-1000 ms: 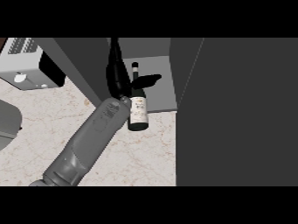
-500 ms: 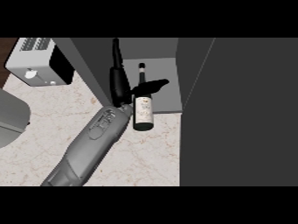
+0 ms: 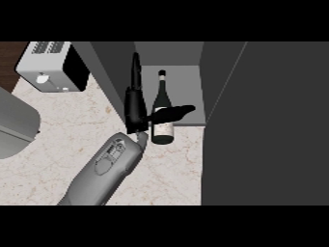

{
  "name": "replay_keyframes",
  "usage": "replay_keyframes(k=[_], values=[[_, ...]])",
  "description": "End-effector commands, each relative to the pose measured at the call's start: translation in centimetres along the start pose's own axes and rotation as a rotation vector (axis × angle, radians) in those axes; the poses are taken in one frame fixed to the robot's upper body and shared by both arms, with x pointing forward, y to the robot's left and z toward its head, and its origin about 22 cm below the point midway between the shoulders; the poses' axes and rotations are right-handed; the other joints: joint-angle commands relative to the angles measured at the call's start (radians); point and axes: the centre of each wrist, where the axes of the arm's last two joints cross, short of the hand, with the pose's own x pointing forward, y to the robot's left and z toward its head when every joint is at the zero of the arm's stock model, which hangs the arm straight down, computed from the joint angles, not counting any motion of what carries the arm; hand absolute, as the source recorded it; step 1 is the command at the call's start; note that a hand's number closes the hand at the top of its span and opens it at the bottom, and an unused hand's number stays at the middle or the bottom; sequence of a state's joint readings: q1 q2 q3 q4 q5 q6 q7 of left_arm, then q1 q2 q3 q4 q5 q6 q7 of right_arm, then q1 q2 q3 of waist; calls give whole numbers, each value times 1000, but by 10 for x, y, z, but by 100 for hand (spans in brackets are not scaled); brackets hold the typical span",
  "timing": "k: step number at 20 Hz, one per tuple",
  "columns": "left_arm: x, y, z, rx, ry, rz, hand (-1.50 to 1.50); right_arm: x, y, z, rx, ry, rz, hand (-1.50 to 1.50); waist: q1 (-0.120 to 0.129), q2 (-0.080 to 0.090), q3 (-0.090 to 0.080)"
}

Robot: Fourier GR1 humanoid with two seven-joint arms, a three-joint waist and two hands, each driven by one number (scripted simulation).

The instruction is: Pick up the wine, place it into the cabinet and close the cabinet

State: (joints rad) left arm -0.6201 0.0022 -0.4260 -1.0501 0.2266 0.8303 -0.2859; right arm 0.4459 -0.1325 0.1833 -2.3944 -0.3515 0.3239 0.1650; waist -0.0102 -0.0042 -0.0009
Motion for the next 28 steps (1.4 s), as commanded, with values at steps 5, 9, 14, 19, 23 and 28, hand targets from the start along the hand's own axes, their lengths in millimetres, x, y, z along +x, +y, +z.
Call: replay_keyframes(k=[5,9,14,19,23,28], values=[[12,23,50,-38,1,129,-150,47,20,13,-10,-32,68,-150,11,-4,0],[22,44,61,-75,0,144,-150,39,18,4,-41,-39,101,-150,14,-2,0],[21,87,78,-125,-3,128,-150,36,13,2,-23,-29,123,-150,12,0,0],[47,122,96,-123,-4,145,-150,32,2,7,19,1,127,-150,14,-1,1],[49,134,119,-204,-5,188,-150,25,-2,12,61,31,153,150,9,0,1],[60,160,121,-285,-6,234,150,39,5,9,260,141,236,150,12,-1,0]])
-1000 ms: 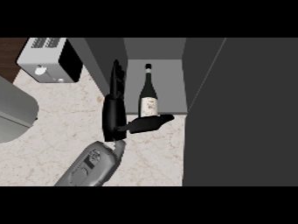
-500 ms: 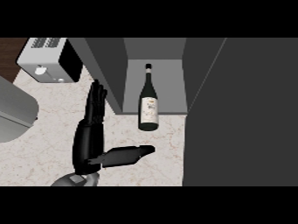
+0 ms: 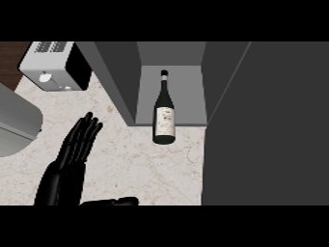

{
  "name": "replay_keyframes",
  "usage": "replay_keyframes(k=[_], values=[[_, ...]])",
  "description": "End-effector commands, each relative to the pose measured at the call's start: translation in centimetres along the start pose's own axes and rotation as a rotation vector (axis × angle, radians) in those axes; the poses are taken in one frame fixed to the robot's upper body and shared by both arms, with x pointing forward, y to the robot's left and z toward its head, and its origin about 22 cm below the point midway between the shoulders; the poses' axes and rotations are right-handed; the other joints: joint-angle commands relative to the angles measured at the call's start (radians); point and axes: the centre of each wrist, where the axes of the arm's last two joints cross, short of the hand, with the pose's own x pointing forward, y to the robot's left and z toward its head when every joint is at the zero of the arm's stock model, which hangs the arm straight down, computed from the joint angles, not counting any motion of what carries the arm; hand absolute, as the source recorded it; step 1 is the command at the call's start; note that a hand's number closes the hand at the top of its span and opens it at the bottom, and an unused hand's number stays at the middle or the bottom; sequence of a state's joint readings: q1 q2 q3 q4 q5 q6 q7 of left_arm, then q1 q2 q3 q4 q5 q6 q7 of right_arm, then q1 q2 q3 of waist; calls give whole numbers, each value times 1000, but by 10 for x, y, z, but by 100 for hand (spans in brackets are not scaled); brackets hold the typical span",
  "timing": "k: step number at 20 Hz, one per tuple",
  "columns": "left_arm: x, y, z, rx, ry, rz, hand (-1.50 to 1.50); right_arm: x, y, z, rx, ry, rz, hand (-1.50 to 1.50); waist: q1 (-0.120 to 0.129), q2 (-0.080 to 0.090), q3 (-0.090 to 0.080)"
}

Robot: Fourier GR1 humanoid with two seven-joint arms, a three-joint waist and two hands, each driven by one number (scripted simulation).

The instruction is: Pick up the wine, place it into the cabinet and close the cabinet

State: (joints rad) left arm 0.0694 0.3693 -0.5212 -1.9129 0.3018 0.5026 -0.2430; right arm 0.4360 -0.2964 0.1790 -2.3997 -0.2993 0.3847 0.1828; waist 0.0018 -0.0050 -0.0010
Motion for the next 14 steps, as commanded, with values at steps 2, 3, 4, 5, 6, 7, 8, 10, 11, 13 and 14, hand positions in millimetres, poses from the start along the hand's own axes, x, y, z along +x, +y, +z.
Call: replay_keyframes(k=[2,3,4,5,6,7,8,10,11,13,14], values=[[13,35,12,-68,7,32,150,29,11,13,143,21,109,150,-6,-1,0],[12,26,15,-63,13,29,150,42,12,13,129,1,139,150,-7,0,0],[24,41,18,-72,-19,30,150,34,5,12,119,0,151,150,-2,0,0],[7,49,9,-60,-6,37,150,18,0,10,124,-10,115,150,-8,3,1],[21,43,26,-86,9,43,150,29,8,9,97,-15,78,150,-1,2,0],[17,55,22,-66,0,32,150,24,12,22,117,-9,70,150,-10,0,1],[24,67,29,-81,7,34,150,23,-1,10,115,-38,69,150,2,2,0],[18,80,28,-68,6,31,150,28,0,14,163,-31,75,150,-2,3,0],[20,75,24,-57,-26,26,150,31,12,11,161,-41,79,150,-3,2,0],[36,90,24,-78,-5,32,150,32,13,19,179,-55,-18,150,-5,1,0],[27,98,24,-63,-19,21,150,23,8,16,190,-44,-58,150,-2,3,0]])
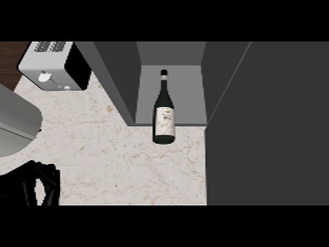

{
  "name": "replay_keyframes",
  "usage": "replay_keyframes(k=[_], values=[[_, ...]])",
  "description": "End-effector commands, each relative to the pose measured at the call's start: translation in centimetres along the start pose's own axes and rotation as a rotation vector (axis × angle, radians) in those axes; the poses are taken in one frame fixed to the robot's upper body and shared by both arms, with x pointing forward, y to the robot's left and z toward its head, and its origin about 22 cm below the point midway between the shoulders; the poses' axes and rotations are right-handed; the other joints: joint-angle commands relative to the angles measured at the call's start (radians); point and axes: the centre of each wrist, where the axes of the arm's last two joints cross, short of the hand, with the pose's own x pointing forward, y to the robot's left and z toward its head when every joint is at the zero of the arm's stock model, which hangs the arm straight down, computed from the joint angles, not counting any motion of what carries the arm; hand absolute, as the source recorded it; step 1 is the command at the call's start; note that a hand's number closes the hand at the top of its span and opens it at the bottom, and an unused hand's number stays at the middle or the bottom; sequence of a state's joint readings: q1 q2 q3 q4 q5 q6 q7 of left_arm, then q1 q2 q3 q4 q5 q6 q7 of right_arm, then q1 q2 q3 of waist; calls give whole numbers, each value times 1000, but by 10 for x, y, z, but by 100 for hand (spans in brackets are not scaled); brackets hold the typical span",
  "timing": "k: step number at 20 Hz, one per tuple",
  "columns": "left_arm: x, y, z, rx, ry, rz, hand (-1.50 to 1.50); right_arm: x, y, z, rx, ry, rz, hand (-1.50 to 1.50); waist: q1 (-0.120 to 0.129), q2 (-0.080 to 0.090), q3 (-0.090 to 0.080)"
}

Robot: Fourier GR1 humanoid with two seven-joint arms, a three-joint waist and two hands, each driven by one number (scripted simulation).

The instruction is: Pick up the wine, place it into the cabinet and close the cabinet

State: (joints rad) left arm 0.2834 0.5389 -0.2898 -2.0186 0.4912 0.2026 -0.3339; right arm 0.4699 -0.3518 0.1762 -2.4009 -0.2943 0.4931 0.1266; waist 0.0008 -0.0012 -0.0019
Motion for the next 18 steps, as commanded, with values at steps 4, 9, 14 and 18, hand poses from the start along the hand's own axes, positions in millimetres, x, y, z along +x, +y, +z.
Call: replay_keyframes(k=[4,9,14,18], values=[[5,37,-3,-4,-6,-23,150,32,20,-16,183,-77,-105,150,14,3,0],[2,25,10,-26,3,2,150,38,30,-39,259,-74,-121,150,19,3,0],[9,42,23,-35,32,-5,150,40,50,-76,283,-174,-114,150,24,0,0],[19,56,14,-22,12,4,150,45,52,-102,293,-128,-128,150,17,1,0]])
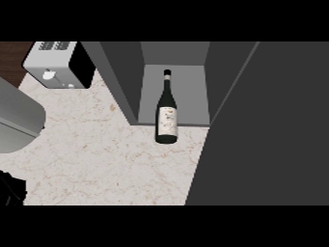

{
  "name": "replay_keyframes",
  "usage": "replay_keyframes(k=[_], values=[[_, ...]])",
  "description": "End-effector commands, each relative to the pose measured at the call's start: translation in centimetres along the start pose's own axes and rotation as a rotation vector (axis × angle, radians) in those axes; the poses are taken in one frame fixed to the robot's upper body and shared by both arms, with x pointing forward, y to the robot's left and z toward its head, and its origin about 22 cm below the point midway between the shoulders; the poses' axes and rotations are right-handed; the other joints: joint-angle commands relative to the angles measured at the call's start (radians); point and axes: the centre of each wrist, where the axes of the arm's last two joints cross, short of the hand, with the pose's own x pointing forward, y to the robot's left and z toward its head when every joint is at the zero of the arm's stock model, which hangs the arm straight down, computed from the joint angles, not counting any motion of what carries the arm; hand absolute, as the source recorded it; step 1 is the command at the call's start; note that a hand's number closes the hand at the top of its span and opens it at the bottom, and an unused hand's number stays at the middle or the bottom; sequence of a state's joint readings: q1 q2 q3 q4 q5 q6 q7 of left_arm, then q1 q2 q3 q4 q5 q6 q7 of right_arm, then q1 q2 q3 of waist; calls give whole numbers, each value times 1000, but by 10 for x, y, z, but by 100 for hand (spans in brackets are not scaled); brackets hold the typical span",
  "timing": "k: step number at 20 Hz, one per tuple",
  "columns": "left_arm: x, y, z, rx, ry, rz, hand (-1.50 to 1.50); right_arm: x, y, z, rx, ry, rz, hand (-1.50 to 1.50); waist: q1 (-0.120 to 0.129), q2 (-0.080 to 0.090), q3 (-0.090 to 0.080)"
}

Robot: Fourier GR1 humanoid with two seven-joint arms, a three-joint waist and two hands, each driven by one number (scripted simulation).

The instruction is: Pick up the wine, place it into the cabinet and close the cabinet

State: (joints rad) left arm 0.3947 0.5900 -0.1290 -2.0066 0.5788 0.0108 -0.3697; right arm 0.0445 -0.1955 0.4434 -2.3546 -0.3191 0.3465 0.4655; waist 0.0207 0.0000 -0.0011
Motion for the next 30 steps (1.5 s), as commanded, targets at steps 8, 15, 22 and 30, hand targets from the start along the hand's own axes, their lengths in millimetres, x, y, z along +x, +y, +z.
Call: replay_keyframes(k=[8,15,22,30], values=[[-5,21,4,-6,-14,5,150,32,28,-94,118,-82,-84,150,-1,-1,-1],[4,23,12,-24,7,24,150,52,8,-161,51,-83,-150,150,6,0,0],[-9,26,11,2,9,8,150,48,-1,-192,11,-75,-207,150,-6,-1,0],[-17,13,-3,-32,6,-3,150,6,-24,-218,-104,-34,-273,150,-8,2,0]])
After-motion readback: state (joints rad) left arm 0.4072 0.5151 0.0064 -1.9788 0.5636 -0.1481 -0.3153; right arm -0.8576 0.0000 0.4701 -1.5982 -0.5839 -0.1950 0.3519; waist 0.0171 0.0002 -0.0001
